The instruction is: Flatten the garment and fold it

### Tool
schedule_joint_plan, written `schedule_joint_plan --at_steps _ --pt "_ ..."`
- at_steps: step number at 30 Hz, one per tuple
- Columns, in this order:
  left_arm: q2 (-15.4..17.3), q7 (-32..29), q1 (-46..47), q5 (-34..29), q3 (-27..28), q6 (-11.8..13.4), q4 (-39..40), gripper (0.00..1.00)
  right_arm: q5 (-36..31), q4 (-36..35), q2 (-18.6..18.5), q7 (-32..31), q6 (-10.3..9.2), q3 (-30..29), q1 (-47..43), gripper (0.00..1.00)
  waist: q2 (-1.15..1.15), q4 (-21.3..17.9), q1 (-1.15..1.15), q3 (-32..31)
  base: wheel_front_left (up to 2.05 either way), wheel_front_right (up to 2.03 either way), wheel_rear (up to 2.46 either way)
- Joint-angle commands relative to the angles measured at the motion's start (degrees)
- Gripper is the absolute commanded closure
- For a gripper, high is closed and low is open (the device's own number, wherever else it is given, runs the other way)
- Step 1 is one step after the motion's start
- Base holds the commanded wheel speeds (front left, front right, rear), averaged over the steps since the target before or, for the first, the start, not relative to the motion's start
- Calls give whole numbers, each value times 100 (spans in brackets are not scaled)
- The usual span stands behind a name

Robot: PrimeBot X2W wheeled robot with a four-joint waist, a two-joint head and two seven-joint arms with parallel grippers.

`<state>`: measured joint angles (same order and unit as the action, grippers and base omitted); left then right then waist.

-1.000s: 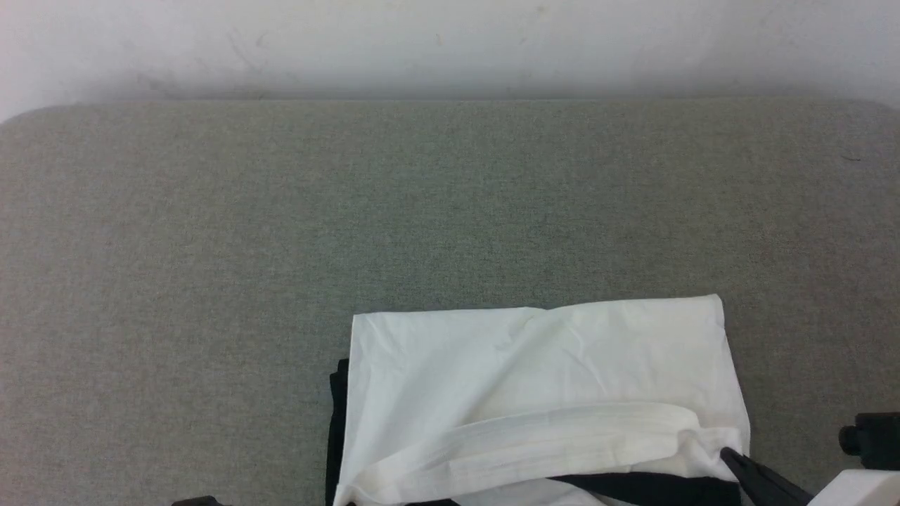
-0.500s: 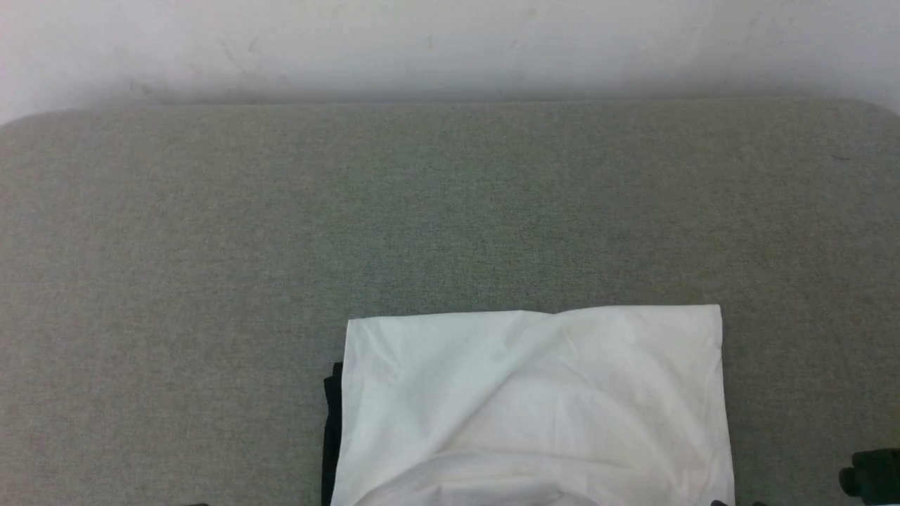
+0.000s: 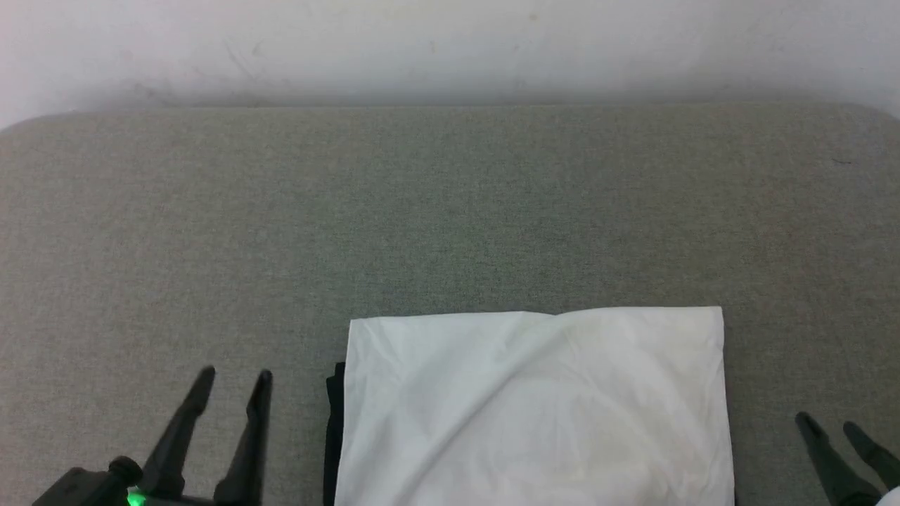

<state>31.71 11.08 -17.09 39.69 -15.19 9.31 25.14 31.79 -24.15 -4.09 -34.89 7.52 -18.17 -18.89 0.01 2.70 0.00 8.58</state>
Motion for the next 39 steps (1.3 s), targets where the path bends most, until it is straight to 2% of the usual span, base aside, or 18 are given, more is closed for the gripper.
schedule_joint_plan --at_steps 1,6,8,16,26,27,28,29,31,32,39 --pt "-152 184 158 -277 72 146 -12 0 -168 128 55 180 -3 -5 112 0 -1 21 0 47 0 0 0" --pt "-564 377 331 -1242 271 606 -255 0 -499 587 106 486 -3 268 213 0 -1 73 0 134 0 0 0" --pt "-703 386 353 -1487 275 635 -356 0 -593 751 111 539 -3 406 255 0 -1 102 0 173 0 0 0" --pt "-1066 390 433 -1814 254 295 -643 0 -775 1358 118 633 -3 726 568 0 -1 238 0 308 0 0 0" --pt "-992 391 495 -2091 319 56 -775 0 -656 2239 103 482 -3 865 862 0 -1 319 0 344 0 0 0" --pt "-984 391 500 -2114 311 44 -788 0 -602 2324 105 454 -3 912 887 8 -1 315 0 325 0 0 0" --pt "-978 391 502 -2130 300 32 -803 0 -569 2406 107 422 -3 977 903 29 -1 311 0 300 0 0 0" --pt "-978 391 502 -2130 300 32 -803 0 -569 2406 107 422 -3 977 903 29 -1 311 0 300 0 0 0" --pt "-967 391 496 -2156 279 19 -834 0 -504 2544 110 381 -3 1069 923 71 -1 302 0 246 0 0 0" --pt "-966 391 488 -2162 269 17 -849 0 -481 2597 111 409 -3 1059 939 100 -1 296 0 218 0 0 0" --pt "-985 391 419 -2120 242 15 -883 0 -606 2692 118 798 -3 819 1184 100 -1 207 0 148 0 0 0"
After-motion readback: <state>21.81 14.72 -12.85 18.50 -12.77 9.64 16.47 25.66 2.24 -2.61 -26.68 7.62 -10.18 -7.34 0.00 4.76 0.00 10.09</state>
